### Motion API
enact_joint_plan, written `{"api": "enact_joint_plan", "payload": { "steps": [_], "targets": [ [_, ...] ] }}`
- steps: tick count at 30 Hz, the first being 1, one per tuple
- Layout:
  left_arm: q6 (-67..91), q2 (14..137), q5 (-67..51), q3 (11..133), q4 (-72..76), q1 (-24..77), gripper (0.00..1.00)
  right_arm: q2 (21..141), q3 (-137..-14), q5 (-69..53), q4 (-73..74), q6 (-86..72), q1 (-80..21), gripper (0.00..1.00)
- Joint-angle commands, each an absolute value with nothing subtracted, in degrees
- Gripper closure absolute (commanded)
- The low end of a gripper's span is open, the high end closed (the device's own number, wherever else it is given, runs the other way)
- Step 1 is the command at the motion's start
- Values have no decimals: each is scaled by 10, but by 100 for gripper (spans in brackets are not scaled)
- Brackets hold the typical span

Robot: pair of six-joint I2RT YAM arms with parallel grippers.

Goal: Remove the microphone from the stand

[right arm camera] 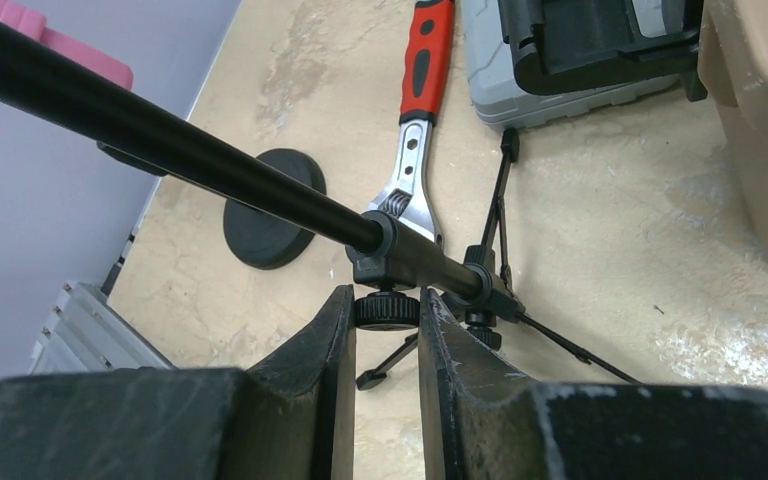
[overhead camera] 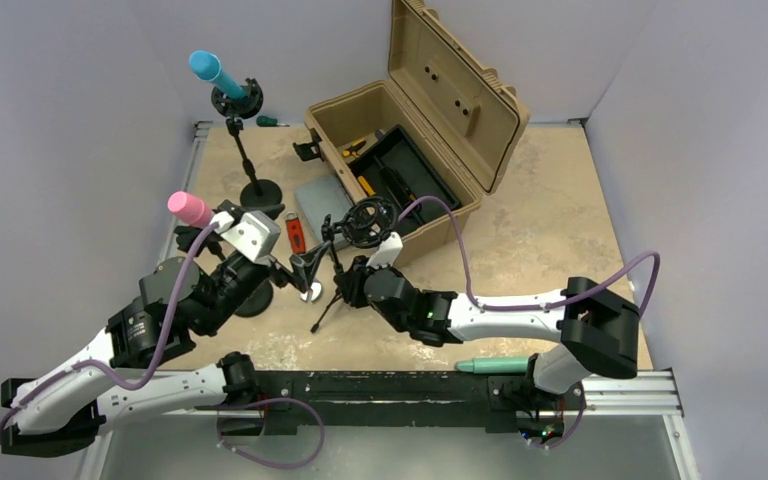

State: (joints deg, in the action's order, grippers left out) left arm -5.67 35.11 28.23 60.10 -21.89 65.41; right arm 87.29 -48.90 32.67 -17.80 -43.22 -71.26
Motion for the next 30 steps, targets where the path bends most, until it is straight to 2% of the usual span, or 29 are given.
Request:
{"api": "enact_joint_plan", "payload": {
  "steps": [1,4,7,10,13,20,27,30],
  "targets": [
    [-74,362,298,597,-201,658,7,859,-484,334,-159,-385,-710,92],
    [-75,364,299,599,-202,658,7,823,-466,292,-176,-389,-709,70],
    [-75,362,298,599,-202,659,7,787,-444,238,-193,-413,-697,54],
    [-75,361,299,599,-203,661,7,755,-396,154,-234,-462,-666,45],
    [-75,362,299,600,-203,662,7,725,-344,77,-290,-500,-634,41],
    [-71,373,284,600,-205,664,7,702,-263,-69,-430,-581,-564,40],
    [-64,386,275,604,-209,665,8,758,-270,-91,-498,-666,-559,48],
    [-64,381,275,604,-210,666,8,784,-272,-79,-521,-711,-559,57]
  ]
}}
